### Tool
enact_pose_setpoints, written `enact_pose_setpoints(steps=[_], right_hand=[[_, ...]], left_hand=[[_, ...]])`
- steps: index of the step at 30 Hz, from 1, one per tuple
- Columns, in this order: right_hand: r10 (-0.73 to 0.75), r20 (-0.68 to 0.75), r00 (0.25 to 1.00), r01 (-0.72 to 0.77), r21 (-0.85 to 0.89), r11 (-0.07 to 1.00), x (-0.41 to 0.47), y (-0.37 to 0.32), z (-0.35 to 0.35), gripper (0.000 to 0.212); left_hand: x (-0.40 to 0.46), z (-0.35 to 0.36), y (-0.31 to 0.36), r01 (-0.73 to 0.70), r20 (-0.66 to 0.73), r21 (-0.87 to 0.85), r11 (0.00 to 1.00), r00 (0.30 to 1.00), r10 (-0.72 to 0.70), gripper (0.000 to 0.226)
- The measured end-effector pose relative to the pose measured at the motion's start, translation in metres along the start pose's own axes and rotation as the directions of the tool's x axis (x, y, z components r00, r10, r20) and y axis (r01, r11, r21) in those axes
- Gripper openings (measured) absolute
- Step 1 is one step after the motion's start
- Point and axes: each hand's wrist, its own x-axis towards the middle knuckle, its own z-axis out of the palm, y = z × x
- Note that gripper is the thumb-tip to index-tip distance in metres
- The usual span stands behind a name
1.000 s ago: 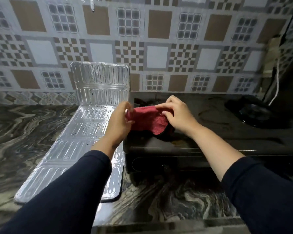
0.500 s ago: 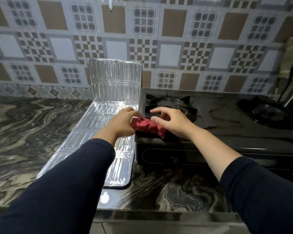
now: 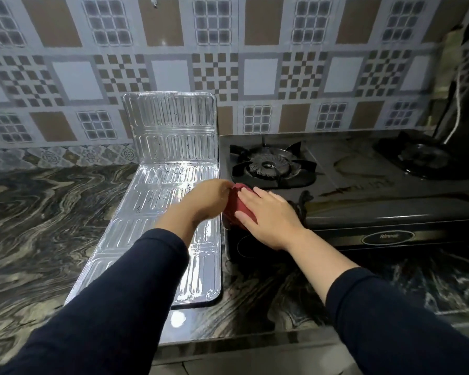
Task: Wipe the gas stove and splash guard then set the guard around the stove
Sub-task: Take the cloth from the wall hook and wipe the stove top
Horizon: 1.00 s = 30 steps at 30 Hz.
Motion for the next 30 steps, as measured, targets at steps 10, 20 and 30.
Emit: enact_pose_setpoints(steps=[10,20,30], right_hand=[[0.092,-0.054,0.994,-0.098,-0.12,0.988,-0.025,0.044,-0.014,0.068],[0.179,-0.038,0.983,-0.181,-0.056,0.982,-0.038,0.061,-0.005,0.066],[0.605,0.202,0.771,-0.599,-0.097,0.795,-0.017,0.133,-0.022,0.061]], left_hand=[[-0.004,0.036,0.005,-0.096,0.193,0.141,0.985,0.979,0.067,0.06],[0.009,0.042,0.016,-0.181,0.122,0.101,0.978,0.978,0.169,0.057],[0.026,0.047,0.055,-0.289,0.169,0.049,0.956,0.946,0.278,0.052]])
